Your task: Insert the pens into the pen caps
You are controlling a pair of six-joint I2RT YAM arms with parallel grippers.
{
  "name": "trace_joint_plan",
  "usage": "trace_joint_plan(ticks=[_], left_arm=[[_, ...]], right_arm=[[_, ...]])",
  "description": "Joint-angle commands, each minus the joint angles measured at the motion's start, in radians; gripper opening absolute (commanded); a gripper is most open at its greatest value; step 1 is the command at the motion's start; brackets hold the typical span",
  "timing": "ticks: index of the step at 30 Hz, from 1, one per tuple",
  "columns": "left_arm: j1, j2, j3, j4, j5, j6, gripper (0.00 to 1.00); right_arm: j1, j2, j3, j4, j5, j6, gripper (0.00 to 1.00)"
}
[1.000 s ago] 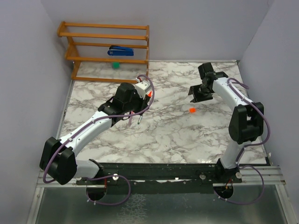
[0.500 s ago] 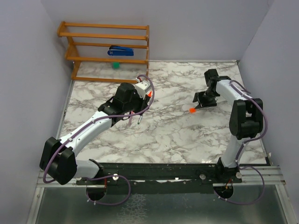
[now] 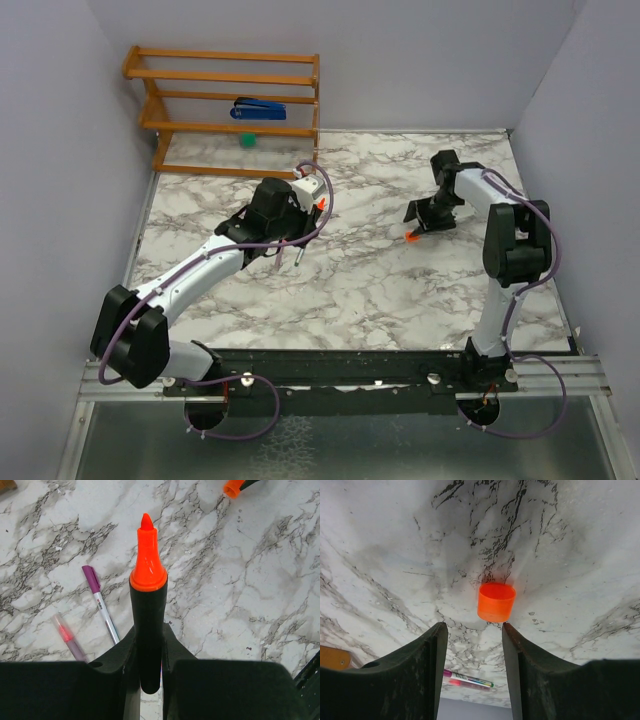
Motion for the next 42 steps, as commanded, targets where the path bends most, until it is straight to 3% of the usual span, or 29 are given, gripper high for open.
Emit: trace_joint_plan(ticks=[1, 13, 42], left_arm=[[0.009, 0.011, 0.012, -0.007, -0.025, 0.018, 0.0], [0.016, 0.021, 0.012, -0.007, -0.024, 0.018, 0.0], [0.022, 0.03, 0.012, -0.005, -0.021, 0.018, 0.0]], right_arm=[[-0.001, 0.006, -0.009, -0.02, -0.03, -0.013, 0.53], [-0.021, -0.008, -0.108, 0.045, -0.058, -0.014, 0.49], [-0.069, 0.009, -0.098, 0.046, -0.002, -0.046, 0.46]])
